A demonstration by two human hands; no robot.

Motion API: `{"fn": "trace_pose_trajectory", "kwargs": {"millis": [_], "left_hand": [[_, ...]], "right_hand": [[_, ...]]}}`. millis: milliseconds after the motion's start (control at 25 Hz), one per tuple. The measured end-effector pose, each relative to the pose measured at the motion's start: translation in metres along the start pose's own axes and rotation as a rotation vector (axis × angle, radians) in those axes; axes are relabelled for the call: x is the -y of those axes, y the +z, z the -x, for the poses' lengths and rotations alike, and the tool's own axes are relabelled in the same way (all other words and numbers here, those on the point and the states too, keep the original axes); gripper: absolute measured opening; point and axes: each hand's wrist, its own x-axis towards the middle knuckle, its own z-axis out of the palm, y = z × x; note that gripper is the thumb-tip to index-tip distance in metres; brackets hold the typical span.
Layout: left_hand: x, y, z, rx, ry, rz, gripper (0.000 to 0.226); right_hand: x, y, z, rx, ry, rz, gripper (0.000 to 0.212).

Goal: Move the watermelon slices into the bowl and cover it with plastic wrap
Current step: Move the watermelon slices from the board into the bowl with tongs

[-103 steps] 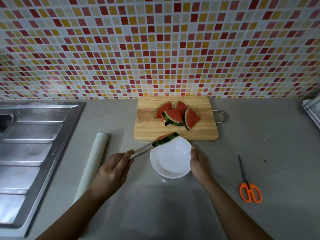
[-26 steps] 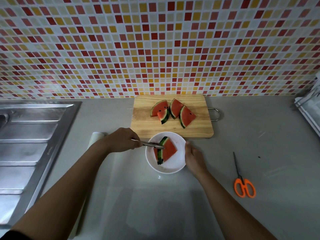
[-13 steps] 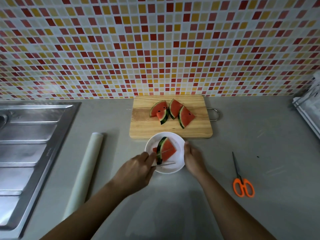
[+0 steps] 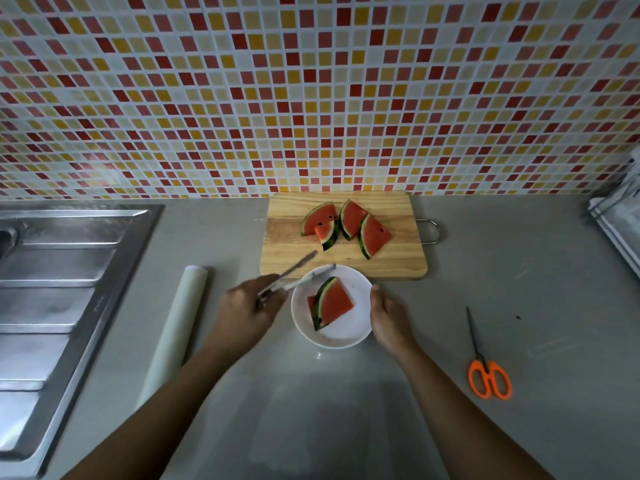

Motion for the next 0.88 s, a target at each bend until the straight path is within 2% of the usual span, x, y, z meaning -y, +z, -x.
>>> {"fn": "trace_pose_trajectory", "kwargs": {"millis": [40,120,200,280,440,680,880], "left_hand": [[0.006,0.001,-0.018,0.011,-0.136,0.061,0.014],[0.019,0.008,-0.051,0.112,-0.391,0.198,0.013],[0.032,0.021,-0.074,0.187,-0.543,0.288,0.017],[0.038,0.032,-0.09,0.215,-0.617,0.359,0.02],[0.034,0.046,-0.11,0.289,-0.674,0.557,0.023],[0.026,0.049,-0.116,0.304,-0.666,0.626,0.009],[0.026,0.014,-0.101,0.316,-0.603,0.635,0.019]], "right_hand": [[0.001,0.0,0.0,-0.003,-0.002,0.003,0.052],[0.002,0.0,0.0,-0.001,0.001,0.004,0.052],[0.0,0.0,0.0,0.005,0.008,0.0,0.053],[-0.002,0.0,-0.001,0.006,0.014,-0.006,0.054],[-0.003,0.002,-0.002,-0.008,0.018,-0.027,0.055],[-0.002,0.002,-0.001,-0.008,0.013,-0.034,0.057],[-0.001,0.0,0.001,0.011,0.009,-0.025,0.054]]}}
